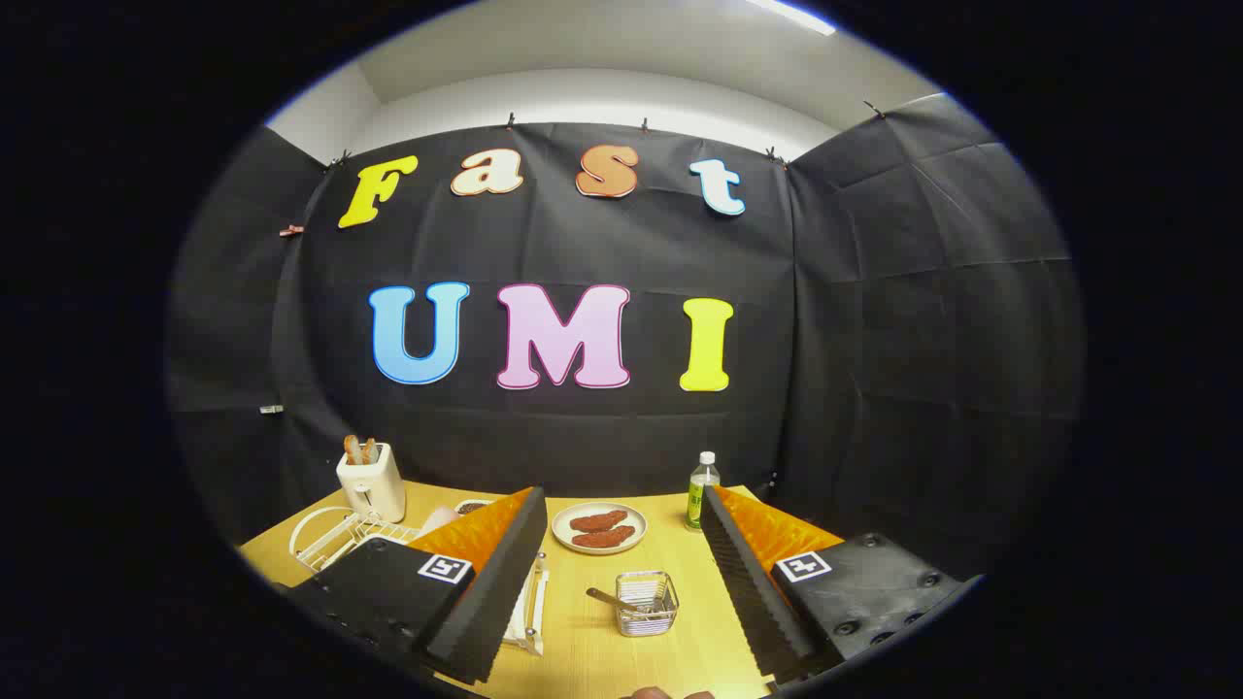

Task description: Take the plate from the dish rack, then take the spoon from the basket and place it into the plate.

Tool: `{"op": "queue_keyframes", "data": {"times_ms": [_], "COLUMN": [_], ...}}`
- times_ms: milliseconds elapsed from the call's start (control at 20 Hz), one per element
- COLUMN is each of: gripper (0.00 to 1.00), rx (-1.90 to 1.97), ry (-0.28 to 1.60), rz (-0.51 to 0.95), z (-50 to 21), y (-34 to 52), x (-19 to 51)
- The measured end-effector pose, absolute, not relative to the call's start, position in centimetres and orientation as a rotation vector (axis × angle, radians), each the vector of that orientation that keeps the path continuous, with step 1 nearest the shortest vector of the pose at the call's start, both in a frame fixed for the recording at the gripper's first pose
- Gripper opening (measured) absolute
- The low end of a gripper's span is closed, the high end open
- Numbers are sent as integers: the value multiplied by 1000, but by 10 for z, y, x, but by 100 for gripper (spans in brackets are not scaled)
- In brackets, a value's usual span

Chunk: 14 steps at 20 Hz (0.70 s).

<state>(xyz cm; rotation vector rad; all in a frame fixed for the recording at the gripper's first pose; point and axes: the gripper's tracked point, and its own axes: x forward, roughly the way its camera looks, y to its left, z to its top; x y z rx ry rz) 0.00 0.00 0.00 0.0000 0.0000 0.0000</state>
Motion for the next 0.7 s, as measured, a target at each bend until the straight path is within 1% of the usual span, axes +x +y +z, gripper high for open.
{"op": "queue_keyframes", "data": {"times_ms": [400, 700], "gripper": [97, 97], "rx": [-11, -33], "ry": [7, 22], "rz": [-56, -63], "z": [-7, -14], "y": [-13, -7], "x": [-2, -2]}}
